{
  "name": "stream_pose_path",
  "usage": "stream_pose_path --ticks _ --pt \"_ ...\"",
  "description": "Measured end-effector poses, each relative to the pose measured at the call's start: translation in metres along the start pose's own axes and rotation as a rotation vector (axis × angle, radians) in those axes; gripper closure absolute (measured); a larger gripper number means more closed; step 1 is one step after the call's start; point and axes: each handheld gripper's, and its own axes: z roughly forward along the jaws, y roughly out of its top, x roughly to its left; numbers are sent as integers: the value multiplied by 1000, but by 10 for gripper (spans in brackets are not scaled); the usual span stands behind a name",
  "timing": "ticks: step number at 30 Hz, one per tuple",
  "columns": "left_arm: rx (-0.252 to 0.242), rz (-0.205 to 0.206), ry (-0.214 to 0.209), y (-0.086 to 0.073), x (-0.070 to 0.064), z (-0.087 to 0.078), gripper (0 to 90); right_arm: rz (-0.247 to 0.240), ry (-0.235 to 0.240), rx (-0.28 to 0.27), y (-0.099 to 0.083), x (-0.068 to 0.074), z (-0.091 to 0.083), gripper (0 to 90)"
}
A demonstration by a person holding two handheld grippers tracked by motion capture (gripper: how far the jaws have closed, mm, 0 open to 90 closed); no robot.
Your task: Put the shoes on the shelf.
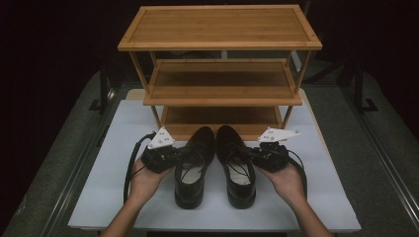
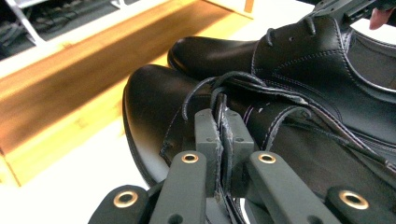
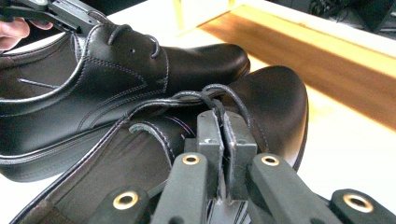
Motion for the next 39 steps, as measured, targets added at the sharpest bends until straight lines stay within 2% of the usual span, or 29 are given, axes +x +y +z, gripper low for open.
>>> stream_pose_path --ticks 8,15,24,29,37,39 --pt "-21 -1 28 15 14 10 872 7 -43 -17 13 -17 5 867" --pt "-25 -13 62 23 27 28 872 10 -73 -46 24 -32 17 867" --pt "-49 -9 140 30 44 55 872 28 -135 -53 36 -51 40 865" --pt "-69 -30 182 34 52 72 872 41 -163 -60 41 -59 53 865" --pt "-72 5 240 37 54 100 871 54 -221 -62 44 -66 77 864" --pt "-70 5 237 36 55 105 870 53 -230 -63 43 -68 81 863"
